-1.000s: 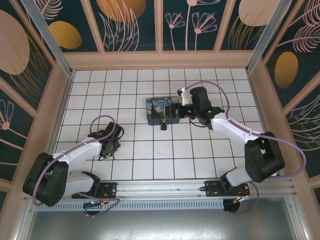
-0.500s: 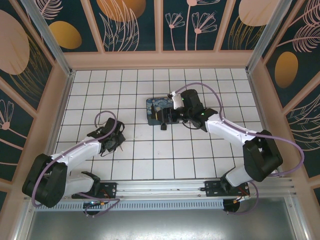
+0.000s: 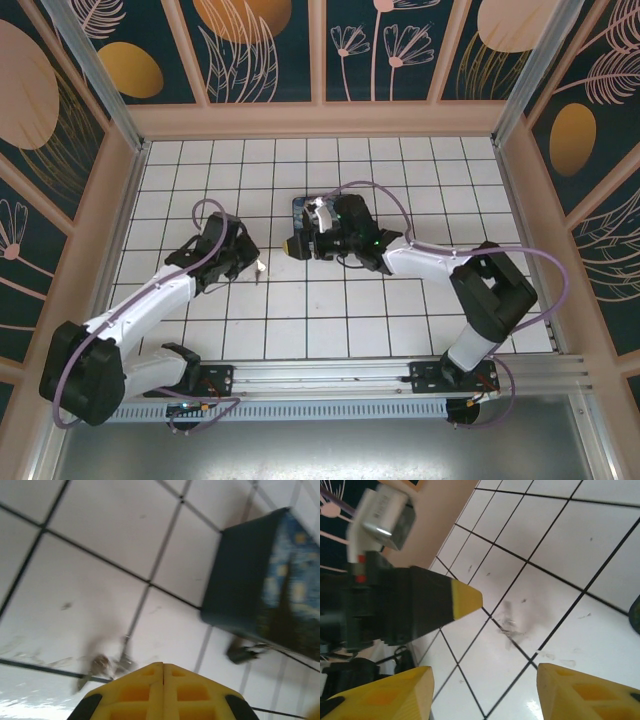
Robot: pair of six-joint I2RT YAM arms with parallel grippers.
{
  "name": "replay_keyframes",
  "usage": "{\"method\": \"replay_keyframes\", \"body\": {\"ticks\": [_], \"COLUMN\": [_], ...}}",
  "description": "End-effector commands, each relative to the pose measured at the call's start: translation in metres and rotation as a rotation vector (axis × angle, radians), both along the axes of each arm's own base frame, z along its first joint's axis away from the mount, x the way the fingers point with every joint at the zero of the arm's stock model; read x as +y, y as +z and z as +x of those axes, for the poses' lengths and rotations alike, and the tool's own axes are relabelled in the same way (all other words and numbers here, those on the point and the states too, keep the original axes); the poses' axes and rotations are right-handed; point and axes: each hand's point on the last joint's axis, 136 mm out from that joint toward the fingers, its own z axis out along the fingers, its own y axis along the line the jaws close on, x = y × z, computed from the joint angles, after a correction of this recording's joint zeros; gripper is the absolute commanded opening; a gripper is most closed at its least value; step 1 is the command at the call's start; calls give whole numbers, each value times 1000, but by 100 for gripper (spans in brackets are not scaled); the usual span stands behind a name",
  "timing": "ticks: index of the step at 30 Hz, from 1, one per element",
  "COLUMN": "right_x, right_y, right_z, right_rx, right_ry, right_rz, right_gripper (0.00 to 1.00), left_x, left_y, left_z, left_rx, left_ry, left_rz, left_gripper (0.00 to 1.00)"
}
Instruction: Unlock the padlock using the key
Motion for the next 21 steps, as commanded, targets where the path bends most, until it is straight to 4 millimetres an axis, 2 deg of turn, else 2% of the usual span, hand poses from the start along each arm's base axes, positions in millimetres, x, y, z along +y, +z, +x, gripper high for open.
{"method": "replay_keyframes", "body": {"ticks": [1, 2, 4, 5, 6, 8, 10, 12, 16, 21], "right_x": [9, 9, 4, 1, -1, -6, -12, -23, -47, -62], "right_y": [31, 34, 36, 33, 30, 22, 14, 8, 6, 7], "right_z": [3, 4, 7, 10, 12, 15, 17, 21, 30, 37], "right_rx": [72, 93, 112, 119, 116, 124, 127, 120, 112, 99], "right_ry": [-44, -61, -100, -122, -137, -161, -185, -231, -294, -316], "right_rz": [200, 232, 264, 256, 243, 204, 170, 125, 103, 92], "right_gripper": [53, 52, 52, 52, 52, 52, 52, 52, 52, 52], "left_x": [-29, -34, -37, -33, -26, -13, -5, -17, -31, -43], "left_y": [52, 61, 68, 65, 60, 41, 9, -17, -41, -63], "left_z": [17, 20, 24, 25, 26, 29, 30, 29, 31, 25], "left_rx": [-139, -167, -185, -179, -170, -133, -50, -5, 17, 51], "left_ry": [-84, -96, -106, -101, -96, -91, -96, -163, -252, -360], "left_rz": [-147, -173, -176, -143, -85, 26, 102, 81, 70, 79], "left_gripper": [1, 2, 3, 6, 15, 24, 24, 28, 42, 42]}}
